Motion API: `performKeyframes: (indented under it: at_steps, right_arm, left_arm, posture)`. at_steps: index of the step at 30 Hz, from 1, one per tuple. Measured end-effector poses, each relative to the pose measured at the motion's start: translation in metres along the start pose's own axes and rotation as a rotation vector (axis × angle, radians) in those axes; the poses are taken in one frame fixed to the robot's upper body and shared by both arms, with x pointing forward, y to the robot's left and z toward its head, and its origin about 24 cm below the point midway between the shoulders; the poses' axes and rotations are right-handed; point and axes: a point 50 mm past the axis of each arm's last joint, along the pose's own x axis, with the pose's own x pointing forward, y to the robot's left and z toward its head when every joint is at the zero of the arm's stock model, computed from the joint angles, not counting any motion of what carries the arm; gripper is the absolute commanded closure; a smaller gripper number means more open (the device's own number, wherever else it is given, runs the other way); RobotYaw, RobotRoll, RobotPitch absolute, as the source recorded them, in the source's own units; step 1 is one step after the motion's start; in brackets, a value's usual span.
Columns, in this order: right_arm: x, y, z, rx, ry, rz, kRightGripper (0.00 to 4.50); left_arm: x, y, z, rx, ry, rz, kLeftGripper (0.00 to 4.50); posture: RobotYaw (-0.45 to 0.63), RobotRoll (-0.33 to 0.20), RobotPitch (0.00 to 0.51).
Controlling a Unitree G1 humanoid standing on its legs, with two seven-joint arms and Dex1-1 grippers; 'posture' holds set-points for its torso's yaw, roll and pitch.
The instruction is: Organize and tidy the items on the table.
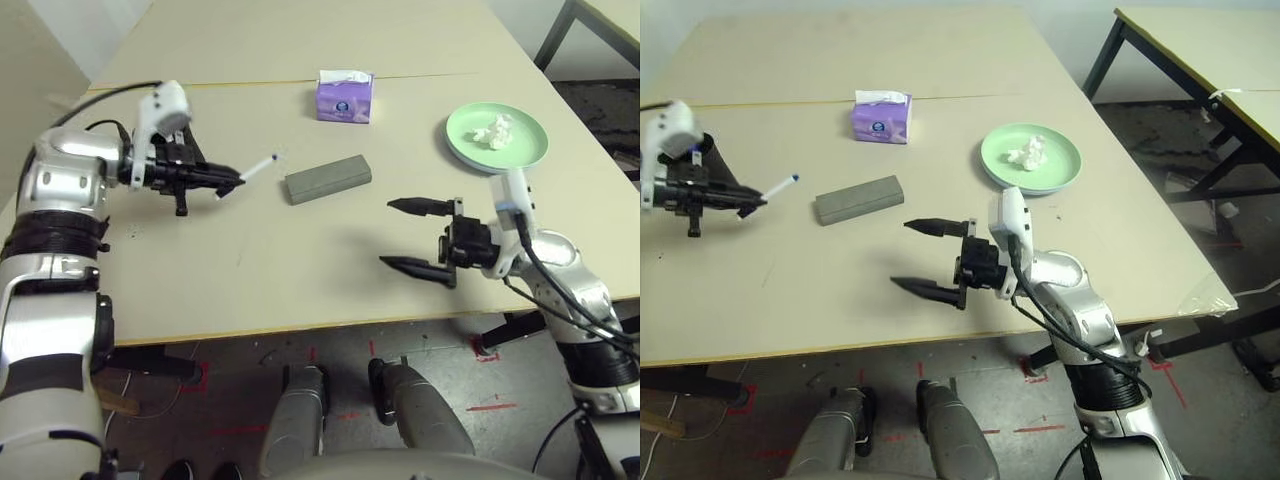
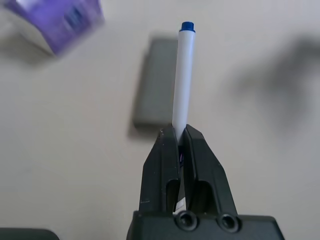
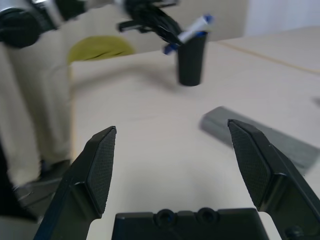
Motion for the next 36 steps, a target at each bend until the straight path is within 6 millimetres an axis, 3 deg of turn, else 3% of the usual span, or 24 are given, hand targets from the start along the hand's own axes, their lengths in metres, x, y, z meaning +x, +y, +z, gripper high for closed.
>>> performKeyframes:
  at_steps: [5,17,25,36]
  right_arm:
    - [0.004,-0.007,-0.002,0.029,-0.013,-0.1,0.0]
    - [0.007,-0.011,-0.002,0.043,-0.03,-0.184,0.0]
    - [0.007,-0.009,-0.004,0.056,-0.023,-0.183,0.0]
    - [0.005,-0.004,0.007,0.053,-0.041,-0.117,0.0]
  left_arm:
    - [-0.013,0.011,0.013,0.007,-0.129,0.184,4.48]
    - [-0.042,0.037,0.007,-0.001,-0.321,0.617,4.48]
    - [-0.051,0.045,-0.011,-0.024,-0.351,0.805,4.48]
    - [-0.049,0.045,-0.036,-0.051,-0.331,0.913,4.48]
  posture:
    - [-0.07,0.0,0.178]
    - [-0.06,0.0,0.173]
    - [-0.07,0.0,0.18]
    - [-0.08,0.0,0.18]
